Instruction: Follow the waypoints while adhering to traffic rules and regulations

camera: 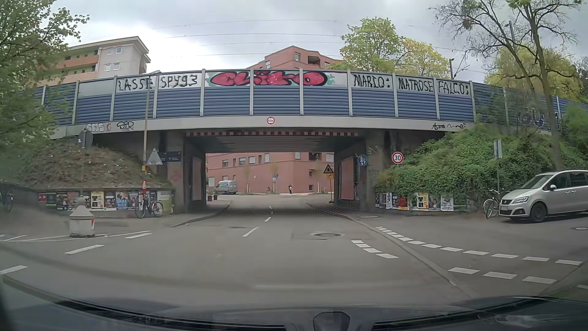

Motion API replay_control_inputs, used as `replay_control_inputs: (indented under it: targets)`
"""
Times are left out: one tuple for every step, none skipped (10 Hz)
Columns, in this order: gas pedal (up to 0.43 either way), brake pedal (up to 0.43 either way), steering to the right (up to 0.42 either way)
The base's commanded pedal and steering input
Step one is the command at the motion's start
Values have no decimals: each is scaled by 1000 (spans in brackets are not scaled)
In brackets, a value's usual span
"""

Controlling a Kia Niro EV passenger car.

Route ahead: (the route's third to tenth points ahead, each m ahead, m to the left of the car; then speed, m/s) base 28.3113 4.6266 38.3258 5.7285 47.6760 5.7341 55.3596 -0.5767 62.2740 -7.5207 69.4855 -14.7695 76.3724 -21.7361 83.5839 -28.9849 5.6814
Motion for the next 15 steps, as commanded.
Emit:
replay_control_inputs:
  targets:
    - [268, 0, 0]
    - [268, 0, 0]
    - [248, 0, 0]
    - [248, 0, 0]
    - [248, 0, 0]
    - [248, 0, 0]
    - [240, 0, -1]
    - [220, 0, -4]
    - [209, 0, -7]
    - [209, 0, -9]
    - [209, 0, -10]
    - [209, 0, -11]
    - [209, 0, -11]
    - [197, 0, -11]
    - [189, 0, -12]
